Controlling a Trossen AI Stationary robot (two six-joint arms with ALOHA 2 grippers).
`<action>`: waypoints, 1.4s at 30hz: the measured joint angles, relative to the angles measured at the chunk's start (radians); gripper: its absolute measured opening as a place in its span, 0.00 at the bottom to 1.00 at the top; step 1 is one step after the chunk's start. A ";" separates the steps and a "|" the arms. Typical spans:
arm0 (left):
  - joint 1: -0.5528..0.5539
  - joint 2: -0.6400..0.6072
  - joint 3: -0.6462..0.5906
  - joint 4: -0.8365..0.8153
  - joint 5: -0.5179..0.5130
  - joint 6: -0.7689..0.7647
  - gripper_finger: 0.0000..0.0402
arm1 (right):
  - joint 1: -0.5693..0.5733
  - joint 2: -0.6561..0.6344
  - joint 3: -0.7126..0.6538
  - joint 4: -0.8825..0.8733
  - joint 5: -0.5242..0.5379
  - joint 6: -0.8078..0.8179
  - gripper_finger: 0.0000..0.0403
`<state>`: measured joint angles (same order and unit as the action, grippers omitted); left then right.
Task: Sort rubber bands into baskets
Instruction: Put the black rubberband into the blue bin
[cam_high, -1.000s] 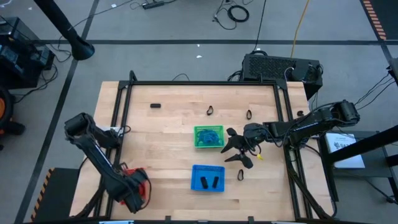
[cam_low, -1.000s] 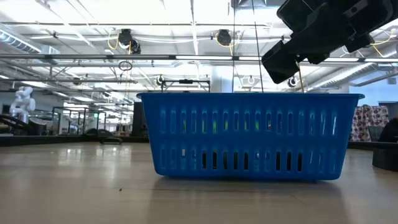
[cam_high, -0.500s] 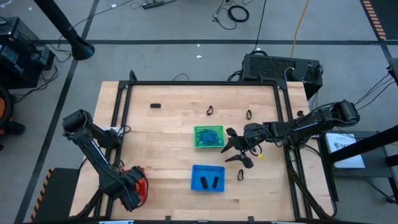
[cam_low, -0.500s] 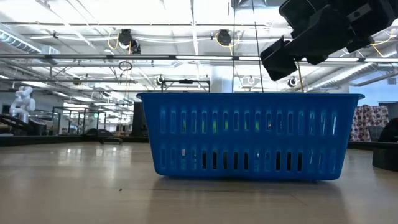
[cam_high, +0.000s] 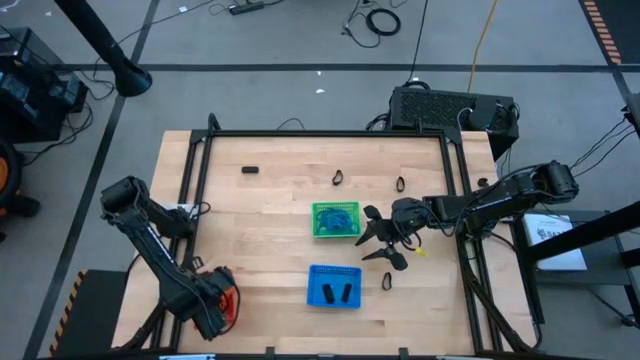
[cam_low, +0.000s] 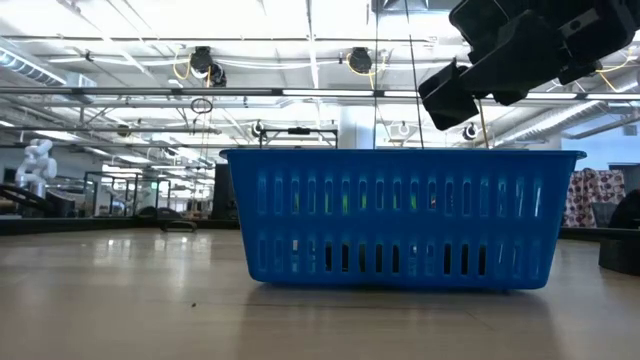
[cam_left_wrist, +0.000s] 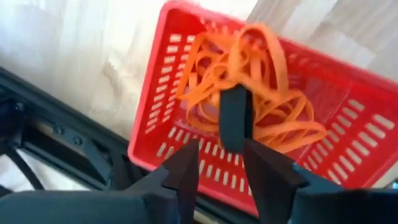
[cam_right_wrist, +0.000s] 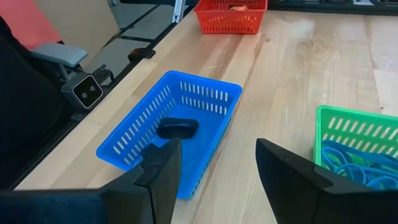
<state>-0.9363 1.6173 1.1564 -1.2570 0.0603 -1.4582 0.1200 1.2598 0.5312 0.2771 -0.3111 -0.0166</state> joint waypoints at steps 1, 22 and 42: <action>0.000 0.000 0.000 0.004 -0.013 0.000 0.33 | 0.000 0.000 0.000 0.000 0.000 0.000 0.49; -0.002 0.125 -0.001 0.080 0.002 0.105 0.34 | 0.000 0.000 0.000 0.000 0.000 0.026 0.49; -0.020 0.147 -0.079 0.160 0.050 0.085 0.34 | 0.000 0.000 0.000 0.001 -0.001 0.031 0.49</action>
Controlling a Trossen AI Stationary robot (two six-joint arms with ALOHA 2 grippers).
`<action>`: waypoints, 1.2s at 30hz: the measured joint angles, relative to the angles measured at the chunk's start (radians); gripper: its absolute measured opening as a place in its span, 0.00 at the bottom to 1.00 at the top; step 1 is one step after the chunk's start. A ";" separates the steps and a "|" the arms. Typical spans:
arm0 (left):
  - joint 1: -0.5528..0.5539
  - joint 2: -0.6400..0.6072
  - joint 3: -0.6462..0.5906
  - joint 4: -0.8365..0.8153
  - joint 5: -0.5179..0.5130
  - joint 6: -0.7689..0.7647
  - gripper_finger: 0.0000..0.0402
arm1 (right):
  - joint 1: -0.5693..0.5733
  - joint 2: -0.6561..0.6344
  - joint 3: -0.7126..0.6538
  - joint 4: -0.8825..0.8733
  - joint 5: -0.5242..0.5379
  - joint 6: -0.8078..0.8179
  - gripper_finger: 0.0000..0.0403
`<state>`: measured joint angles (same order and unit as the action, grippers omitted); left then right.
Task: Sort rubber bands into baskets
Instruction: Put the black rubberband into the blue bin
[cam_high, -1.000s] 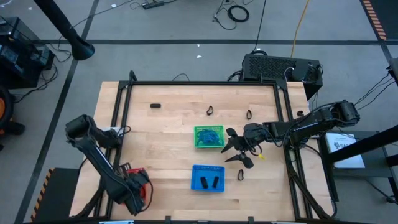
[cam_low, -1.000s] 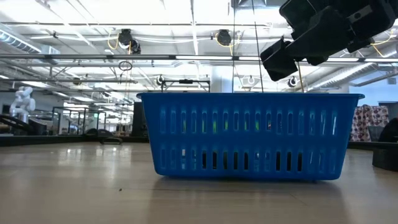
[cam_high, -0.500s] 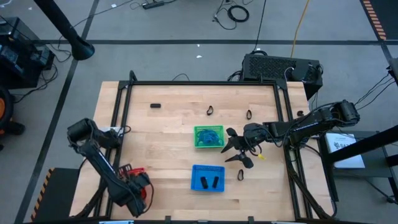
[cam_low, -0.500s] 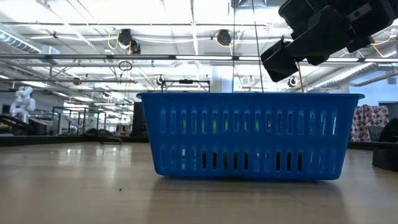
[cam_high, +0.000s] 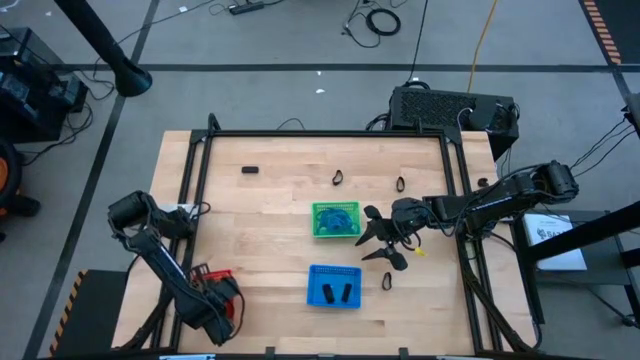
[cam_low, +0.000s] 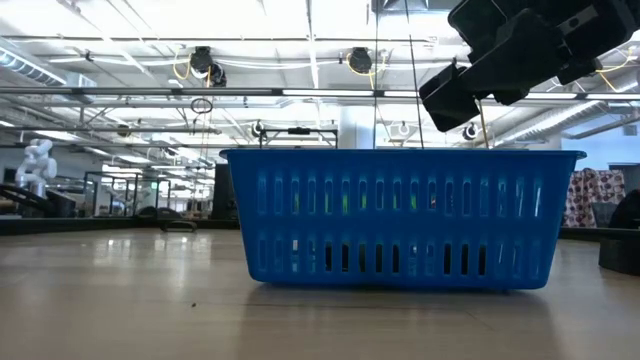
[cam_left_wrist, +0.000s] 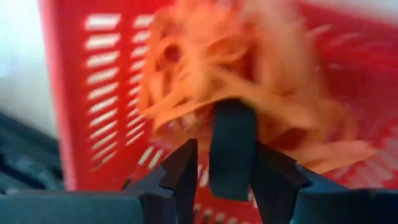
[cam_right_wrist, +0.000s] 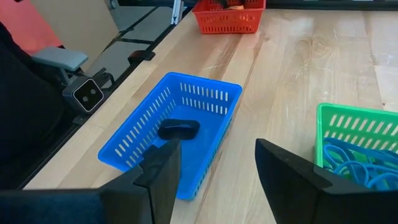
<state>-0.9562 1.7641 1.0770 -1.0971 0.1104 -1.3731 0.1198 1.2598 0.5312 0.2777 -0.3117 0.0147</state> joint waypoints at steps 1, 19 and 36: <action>0.000 0.000 -0.004 -0.011 0.007 -0.001 0.34 | 0.000 0.000 0.000 0.000 0.000 0.000 0.49; 0.001 0.000 0.083 -0.281 0.059 0.045 0.01 | 0.000 0.000 0.000 0.001 0.000 0.003 0.49; 0.076 0.001 0.074 -0.117 -0.086 0.126 0.00 | 0.000 0.000 0.000 -0.001 -0.002 0.023 0.49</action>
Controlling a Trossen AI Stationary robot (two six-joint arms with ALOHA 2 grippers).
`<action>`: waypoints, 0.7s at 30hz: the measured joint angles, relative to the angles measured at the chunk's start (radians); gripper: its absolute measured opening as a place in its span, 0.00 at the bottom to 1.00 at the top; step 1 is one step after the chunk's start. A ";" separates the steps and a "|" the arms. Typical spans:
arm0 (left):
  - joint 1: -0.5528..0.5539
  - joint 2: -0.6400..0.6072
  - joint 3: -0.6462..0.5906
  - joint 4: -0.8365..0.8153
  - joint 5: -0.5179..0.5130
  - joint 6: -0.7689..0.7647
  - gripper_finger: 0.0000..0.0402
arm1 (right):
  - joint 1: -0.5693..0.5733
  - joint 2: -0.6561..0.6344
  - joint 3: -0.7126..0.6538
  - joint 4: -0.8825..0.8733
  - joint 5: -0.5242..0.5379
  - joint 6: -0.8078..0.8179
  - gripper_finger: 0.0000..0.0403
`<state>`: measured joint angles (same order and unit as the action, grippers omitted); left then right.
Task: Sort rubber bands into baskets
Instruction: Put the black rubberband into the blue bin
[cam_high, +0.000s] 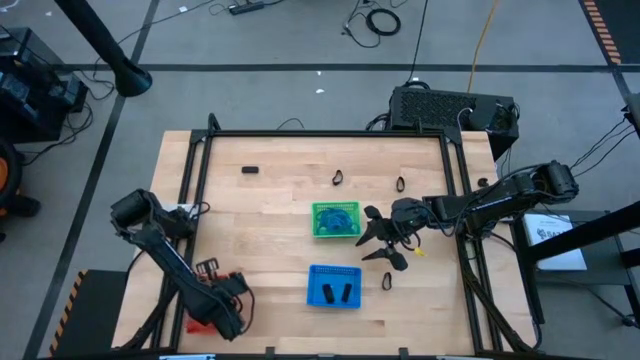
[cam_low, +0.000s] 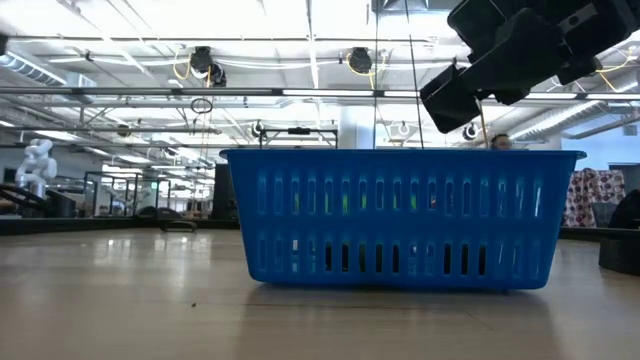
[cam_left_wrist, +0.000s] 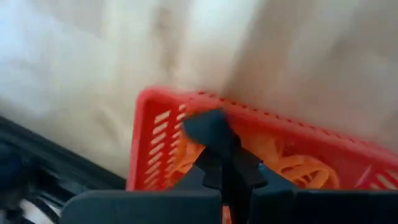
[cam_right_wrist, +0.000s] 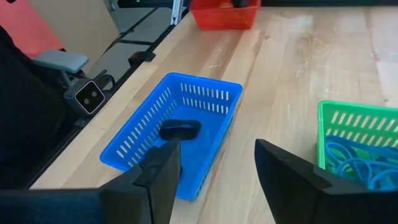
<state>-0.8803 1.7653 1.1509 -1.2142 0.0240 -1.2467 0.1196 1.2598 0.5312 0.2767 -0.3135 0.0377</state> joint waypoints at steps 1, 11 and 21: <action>0.000 0.000 0.000 0.006 0.036 0.002 0.00 | 0.000 0.000 0.000 -0.004 -0.001 0.004 0.49; -0.001 0.000 0.000 -0.082 0.135 -0.002 0.00 | 0.000 0.000 0.000 -0.013 -0.002 -0.029 0.49; -0.005 0.000 0.000 0.000 0.238 0.046 0.00 | 0.000 0.000 0.000 -0.013 -0.002 -0.041 0.49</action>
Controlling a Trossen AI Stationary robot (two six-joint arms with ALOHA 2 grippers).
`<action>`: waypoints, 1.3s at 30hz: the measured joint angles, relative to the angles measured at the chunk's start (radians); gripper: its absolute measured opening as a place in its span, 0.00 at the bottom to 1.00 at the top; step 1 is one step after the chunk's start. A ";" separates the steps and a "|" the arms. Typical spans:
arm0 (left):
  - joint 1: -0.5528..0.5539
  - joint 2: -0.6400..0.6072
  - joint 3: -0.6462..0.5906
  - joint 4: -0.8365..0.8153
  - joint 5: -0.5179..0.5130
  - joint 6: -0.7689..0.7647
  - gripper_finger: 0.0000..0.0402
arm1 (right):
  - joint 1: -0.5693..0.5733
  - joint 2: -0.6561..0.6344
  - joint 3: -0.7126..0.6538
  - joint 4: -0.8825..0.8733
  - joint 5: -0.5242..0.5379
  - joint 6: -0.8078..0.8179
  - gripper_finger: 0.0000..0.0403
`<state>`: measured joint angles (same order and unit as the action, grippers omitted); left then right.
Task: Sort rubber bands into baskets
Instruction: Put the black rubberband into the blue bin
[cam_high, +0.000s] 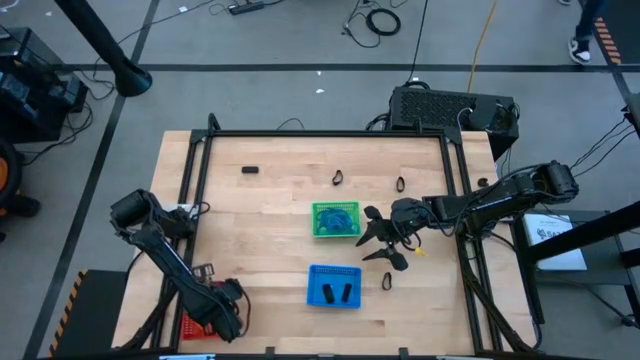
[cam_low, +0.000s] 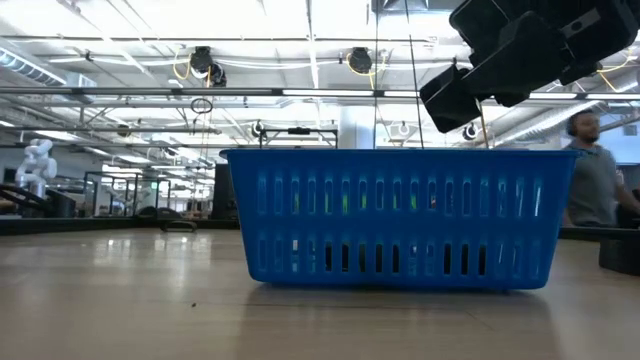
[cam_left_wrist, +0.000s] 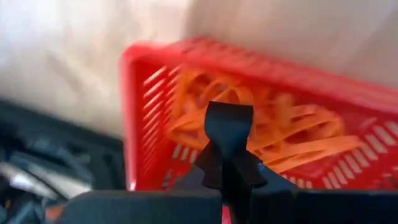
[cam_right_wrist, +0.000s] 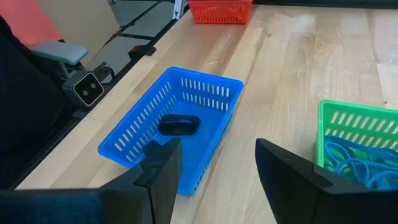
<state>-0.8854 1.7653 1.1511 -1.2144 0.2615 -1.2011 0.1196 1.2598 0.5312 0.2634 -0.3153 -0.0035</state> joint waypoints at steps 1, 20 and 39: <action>-0.001 0.000 0.000 0.014 -0.009 0.020 0.00 | 0.000 0.000 0.000 0.000 0.000 -0.005 0.49; 0.082 -0.087 0.164 -0.031 -0.756 0.338 0.00 | 0.000 0.000 0.000 -0.001 0.000 0.051 0.49; 0.506 0.025 -0.063 1.335 -0.280 1.075 0.00 | 0.000 -0.008 0.000 -0.253 0.004 0.201 0.49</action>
<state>-0.3794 1.7907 1.0881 0.1201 -0.0185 -0.1264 0.1196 1.2518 0.5316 0.0104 -0.3116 0.1975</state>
